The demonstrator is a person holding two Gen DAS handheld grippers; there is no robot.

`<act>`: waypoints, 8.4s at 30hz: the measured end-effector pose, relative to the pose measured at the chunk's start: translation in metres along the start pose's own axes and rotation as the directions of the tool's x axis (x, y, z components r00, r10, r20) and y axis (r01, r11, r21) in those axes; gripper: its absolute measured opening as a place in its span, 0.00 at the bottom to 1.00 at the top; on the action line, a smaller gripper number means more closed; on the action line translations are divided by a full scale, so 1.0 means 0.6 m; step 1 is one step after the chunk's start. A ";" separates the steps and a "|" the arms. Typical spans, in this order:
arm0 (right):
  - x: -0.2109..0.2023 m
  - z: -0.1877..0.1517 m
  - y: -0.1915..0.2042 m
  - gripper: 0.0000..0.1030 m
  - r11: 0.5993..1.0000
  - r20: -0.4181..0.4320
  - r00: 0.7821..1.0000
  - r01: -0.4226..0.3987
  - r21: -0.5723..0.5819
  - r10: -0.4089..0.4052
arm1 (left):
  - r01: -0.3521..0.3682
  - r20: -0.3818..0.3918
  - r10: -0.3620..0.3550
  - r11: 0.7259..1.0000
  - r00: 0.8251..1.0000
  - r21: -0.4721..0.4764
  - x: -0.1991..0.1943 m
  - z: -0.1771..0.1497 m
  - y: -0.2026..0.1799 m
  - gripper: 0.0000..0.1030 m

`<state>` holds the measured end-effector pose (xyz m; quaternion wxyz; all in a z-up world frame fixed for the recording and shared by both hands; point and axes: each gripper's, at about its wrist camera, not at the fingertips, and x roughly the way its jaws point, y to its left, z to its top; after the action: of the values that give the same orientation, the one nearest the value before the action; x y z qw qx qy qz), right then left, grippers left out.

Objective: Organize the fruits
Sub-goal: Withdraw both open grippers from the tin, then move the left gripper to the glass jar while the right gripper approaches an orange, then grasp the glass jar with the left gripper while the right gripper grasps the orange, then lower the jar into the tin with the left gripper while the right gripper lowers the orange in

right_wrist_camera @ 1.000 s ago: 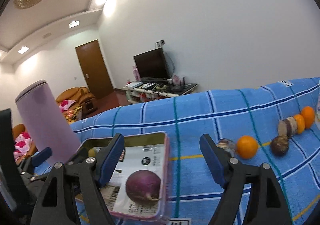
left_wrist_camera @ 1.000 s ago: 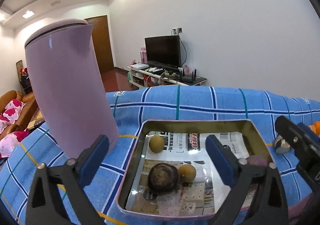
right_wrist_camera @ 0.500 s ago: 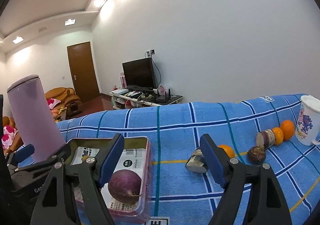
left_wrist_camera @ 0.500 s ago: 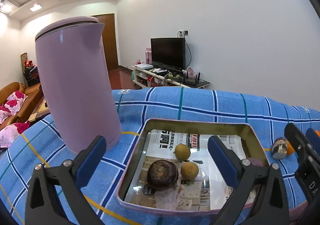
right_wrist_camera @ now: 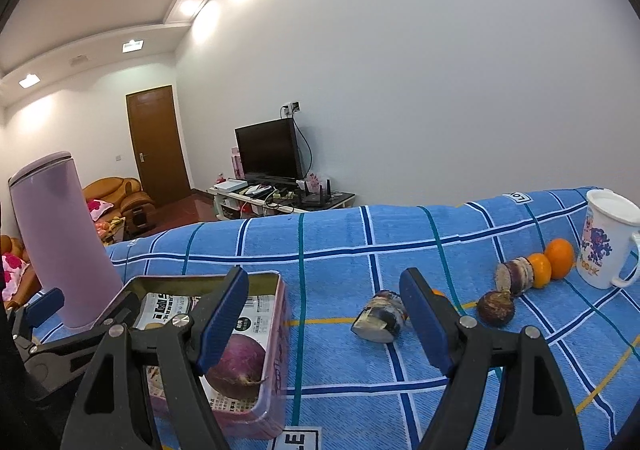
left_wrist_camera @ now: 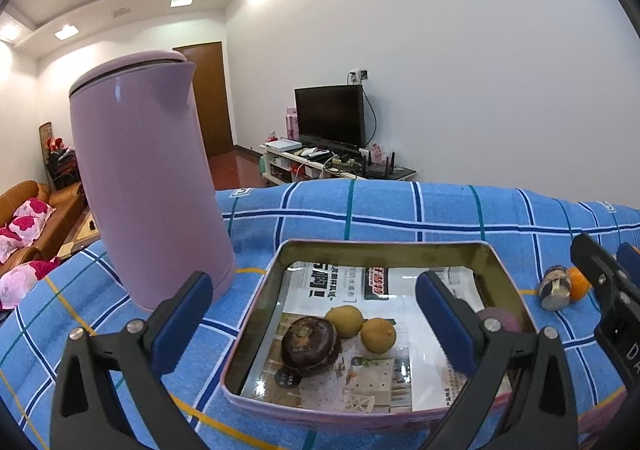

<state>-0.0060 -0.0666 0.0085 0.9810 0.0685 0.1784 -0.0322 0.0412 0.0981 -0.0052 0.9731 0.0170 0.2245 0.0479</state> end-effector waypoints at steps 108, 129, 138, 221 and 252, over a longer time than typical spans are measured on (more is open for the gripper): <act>-0.094 0.002 -0.391 0.77 0.942 -0.197 0.949 0.283 0.181 -0.247 | 0.449 -0.367 -0.358 0.870 0.859 0.203 0.009 0.015 -0.348 0.51; -0.093 0.002 -0.418 0.77 0.922 -0.225 0.951 0.270 0.277 -0.211 | 0.364 -0.480 -0.269 0.925 0.835 0.114 0.122 0.002 -0.393 0.37; -0.093 -0.001 -0.418 0.77 0.926 -0.218 0.952 0.268 0.265 -0.213 | 0.539 -0.359 -0.499 0.842 0.789 0.015 -0.009 -0.020 -0.329 0.16; 0.001 0.004 -0.037 0.38 0.996 -0.139 0.990 0.001 -0.090 -0.014 | 0.243 -0.141 -0.240 0.970 0.961 0.003 0.025 0.021 0.003 0.42; 0.067 0.001 0.128 0.38 0.986 -0.149 0.978 -0.156 -0.063 0.145 | 0.079 -0.114 -0.076 0.997 0.991 0.022 0.053 0.022 0.044 0.42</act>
<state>0.0384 0.0079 0.0041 0.9671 0.0472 0.2443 0.0538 0.0729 0.1272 -0.0059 0.9597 0.0184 0.2803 0.0082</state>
